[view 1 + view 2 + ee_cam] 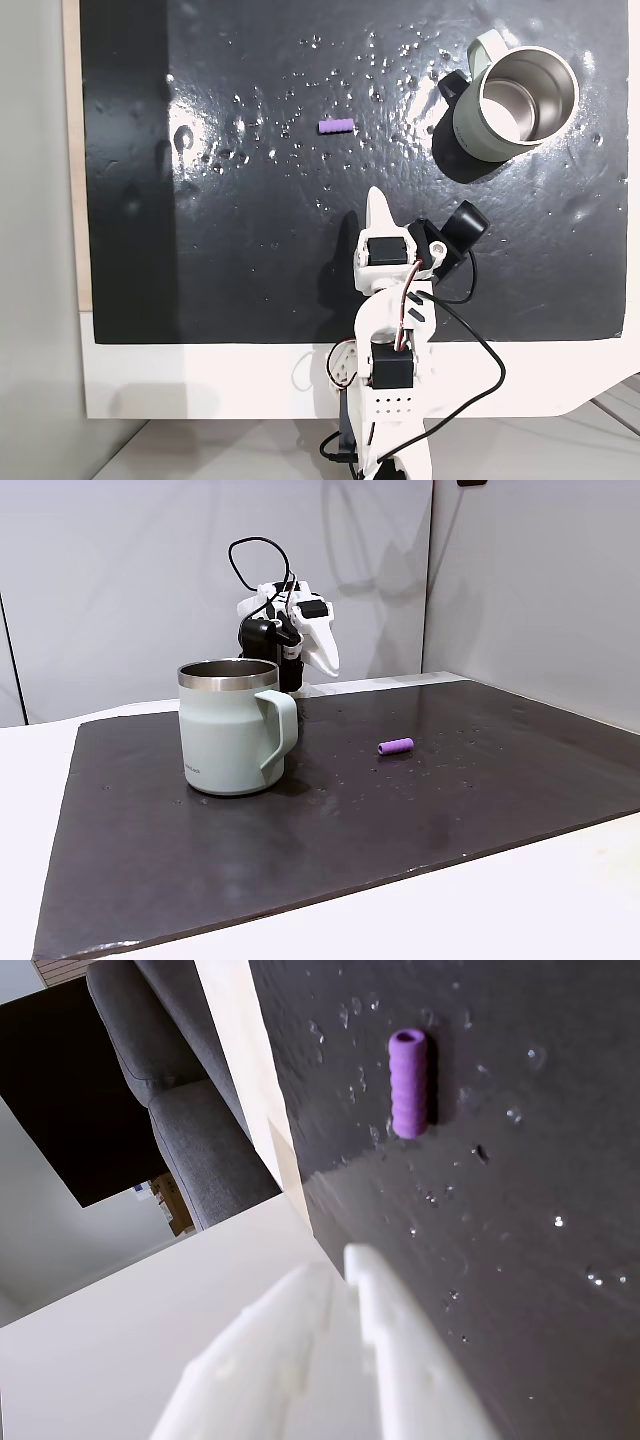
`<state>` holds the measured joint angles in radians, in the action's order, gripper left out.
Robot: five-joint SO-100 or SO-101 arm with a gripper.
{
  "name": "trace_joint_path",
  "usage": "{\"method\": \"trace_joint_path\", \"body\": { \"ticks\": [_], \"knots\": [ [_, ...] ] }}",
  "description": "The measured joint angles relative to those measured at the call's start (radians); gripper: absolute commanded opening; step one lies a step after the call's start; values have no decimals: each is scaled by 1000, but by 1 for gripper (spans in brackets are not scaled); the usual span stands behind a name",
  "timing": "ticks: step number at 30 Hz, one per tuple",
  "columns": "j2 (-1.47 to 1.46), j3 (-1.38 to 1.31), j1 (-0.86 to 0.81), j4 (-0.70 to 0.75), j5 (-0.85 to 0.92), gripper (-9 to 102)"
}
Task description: Grasp a pengrip and put it in the cup.
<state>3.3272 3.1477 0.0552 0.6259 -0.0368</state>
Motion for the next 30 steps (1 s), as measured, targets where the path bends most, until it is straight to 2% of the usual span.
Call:
{"method": "trace_joint_path", "body": {
  "ticks": [19,24,30],
  "knots": [
    [0,-6,0,0,0,0],
    [-18,-91,31,23,0,0],
    [-261,-385,127,129,-6,0]
  ]
}}
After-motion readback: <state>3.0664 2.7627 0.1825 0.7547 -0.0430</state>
